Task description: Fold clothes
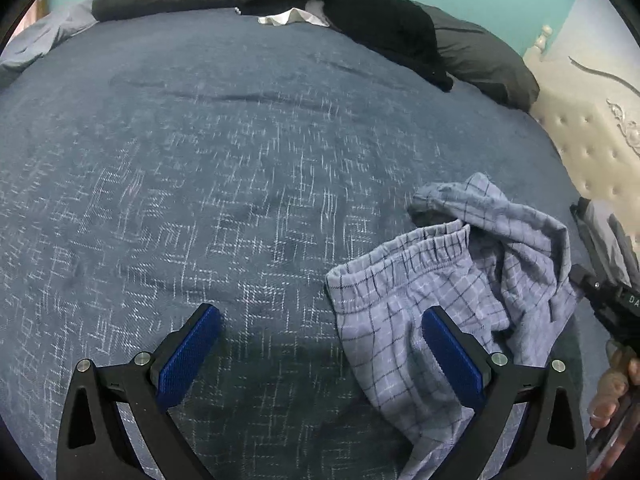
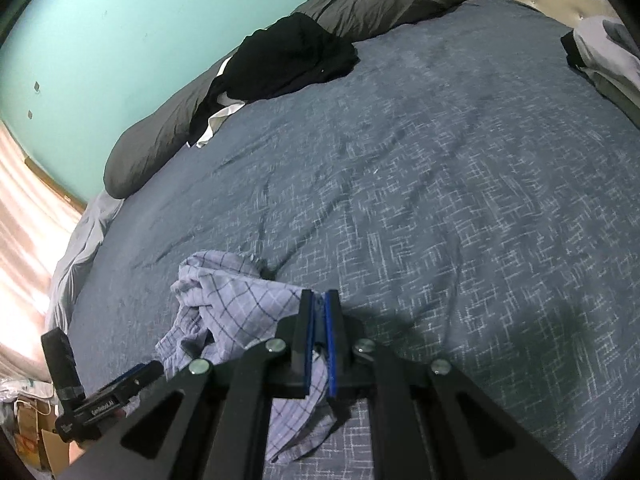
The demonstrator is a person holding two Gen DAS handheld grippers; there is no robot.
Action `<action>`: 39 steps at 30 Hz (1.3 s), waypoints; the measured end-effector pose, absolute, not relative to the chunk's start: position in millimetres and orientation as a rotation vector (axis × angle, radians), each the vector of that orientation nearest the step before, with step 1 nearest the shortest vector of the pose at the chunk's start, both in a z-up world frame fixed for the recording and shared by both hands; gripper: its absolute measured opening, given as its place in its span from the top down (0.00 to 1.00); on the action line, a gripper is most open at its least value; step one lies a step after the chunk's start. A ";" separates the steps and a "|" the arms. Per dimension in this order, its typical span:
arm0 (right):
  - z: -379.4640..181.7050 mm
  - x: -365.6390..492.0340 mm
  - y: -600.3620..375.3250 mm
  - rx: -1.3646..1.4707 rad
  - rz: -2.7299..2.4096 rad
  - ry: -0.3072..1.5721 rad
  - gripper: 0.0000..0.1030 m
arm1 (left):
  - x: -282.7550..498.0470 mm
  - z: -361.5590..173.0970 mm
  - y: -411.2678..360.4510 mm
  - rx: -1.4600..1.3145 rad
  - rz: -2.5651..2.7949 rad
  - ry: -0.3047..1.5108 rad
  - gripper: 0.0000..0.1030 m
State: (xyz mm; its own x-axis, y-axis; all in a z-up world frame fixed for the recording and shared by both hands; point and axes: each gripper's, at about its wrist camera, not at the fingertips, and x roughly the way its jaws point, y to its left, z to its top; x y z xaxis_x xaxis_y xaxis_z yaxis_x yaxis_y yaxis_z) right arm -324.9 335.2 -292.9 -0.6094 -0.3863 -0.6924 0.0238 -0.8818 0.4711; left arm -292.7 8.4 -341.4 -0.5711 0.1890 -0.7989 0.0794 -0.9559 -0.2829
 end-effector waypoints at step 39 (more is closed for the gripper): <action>-275.0 -370.9 166.3 1.264 -2.337 0.222 0.53 | -293.3 -343.2 14.5 -1.414 2.539 -0.472 0.91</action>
